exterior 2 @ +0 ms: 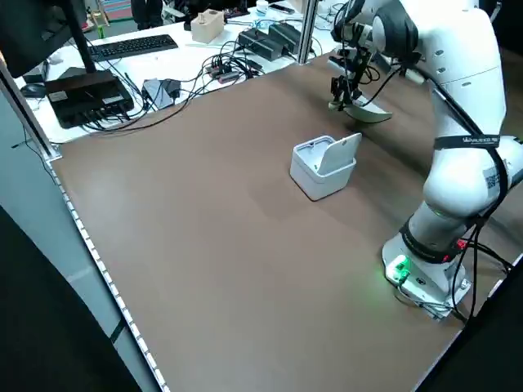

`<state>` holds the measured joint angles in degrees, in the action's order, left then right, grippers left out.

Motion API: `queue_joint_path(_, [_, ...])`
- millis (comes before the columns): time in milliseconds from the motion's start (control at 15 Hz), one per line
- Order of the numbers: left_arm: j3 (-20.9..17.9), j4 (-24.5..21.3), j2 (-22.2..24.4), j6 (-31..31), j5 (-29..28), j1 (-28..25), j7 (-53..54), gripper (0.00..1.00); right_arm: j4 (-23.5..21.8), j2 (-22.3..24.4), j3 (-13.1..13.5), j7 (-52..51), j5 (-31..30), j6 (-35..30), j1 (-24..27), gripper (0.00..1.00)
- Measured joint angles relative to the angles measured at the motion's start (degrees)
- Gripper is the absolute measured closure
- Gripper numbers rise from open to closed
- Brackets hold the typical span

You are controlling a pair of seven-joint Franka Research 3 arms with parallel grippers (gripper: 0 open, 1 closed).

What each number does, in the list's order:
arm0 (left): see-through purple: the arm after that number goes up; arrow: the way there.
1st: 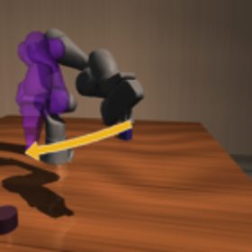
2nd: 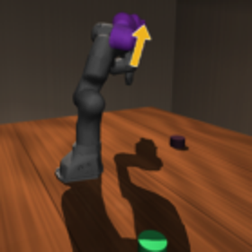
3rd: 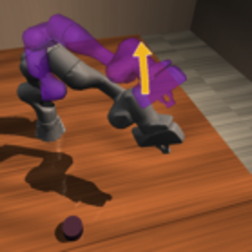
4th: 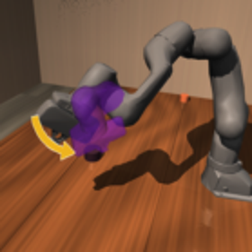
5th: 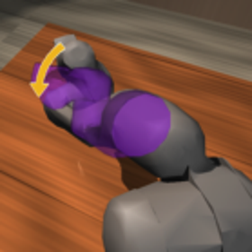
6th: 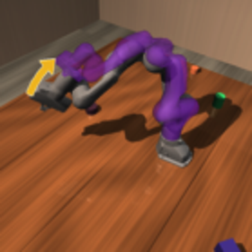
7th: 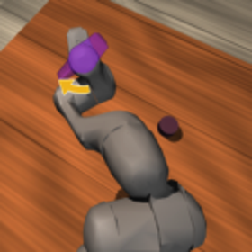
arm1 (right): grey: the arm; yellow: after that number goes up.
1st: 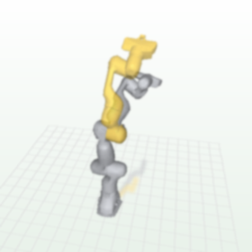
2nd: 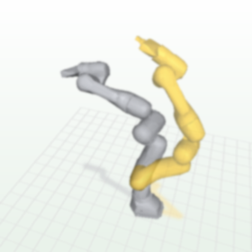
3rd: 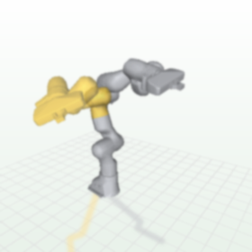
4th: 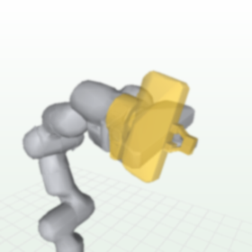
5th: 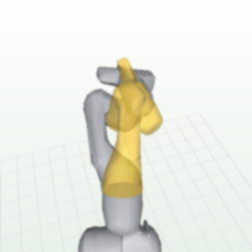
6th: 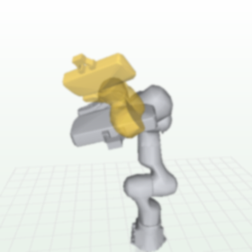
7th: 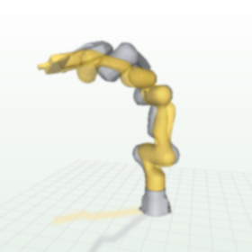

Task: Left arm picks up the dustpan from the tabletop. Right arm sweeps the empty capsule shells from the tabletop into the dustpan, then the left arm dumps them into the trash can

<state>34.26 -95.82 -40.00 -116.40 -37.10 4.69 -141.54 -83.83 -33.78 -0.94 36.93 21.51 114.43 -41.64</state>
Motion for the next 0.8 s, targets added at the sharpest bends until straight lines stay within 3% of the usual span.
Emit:
queue_joint_path(200, [0.0,0.0,0.0,0.0,0.0,0.0,0.0,0.66,0.1,-4.1,0.0,0.4,1.9,2.1,-3.2,0.74])
queue_joint_path(800, [0.0,0.0,0.0,0.0,0.0,0.0,0.0,0.66,0.2,-6.5,0.2,0.6,2.3,1.0,-3.7,0.74])
